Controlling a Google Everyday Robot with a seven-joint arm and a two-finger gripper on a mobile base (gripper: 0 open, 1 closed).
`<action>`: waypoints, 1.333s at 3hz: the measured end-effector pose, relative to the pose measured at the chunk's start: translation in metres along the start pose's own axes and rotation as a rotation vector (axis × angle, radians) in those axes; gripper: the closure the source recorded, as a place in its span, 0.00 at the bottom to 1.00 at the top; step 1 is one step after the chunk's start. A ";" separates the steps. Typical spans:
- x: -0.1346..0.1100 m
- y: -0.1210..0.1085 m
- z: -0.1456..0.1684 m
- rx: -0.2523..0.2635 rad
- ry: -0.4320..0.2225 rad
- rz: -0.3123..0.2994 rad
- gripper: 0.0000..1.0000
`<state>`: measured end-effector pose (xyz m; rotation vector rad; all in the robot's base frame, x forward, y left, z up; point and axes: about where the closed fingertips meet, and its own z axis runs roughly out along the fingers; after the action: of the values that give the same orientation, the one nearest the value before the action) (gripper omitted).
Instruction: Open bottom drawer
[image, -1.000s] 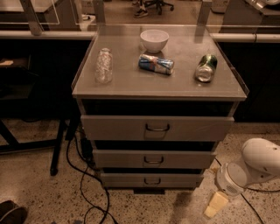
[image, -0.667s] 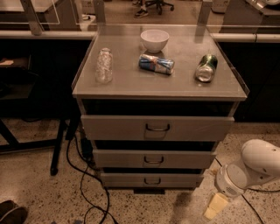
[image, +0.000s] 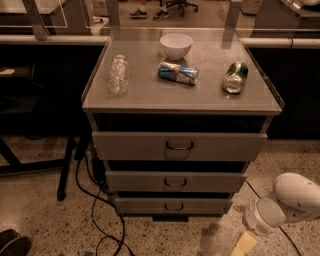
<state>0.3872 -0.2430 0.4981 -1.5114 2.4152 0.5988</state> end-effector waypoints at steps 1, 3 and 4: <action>0.011 -0.006 0.050 -0.072 -0.035 -0.006 0.00; 0.015 -0.013 0.091 -0.133 -0.070 -0.010 0.00; 0.024 -0.019 0.102 -0.134 -0.115 0.036 0.00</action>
Offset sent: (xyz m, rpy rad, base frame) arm 0.0138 0.0337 -0.1229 0.1783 0.0934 0.0707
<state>0.3912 -0.2231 0.3932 -1.4432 2.3611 0.8459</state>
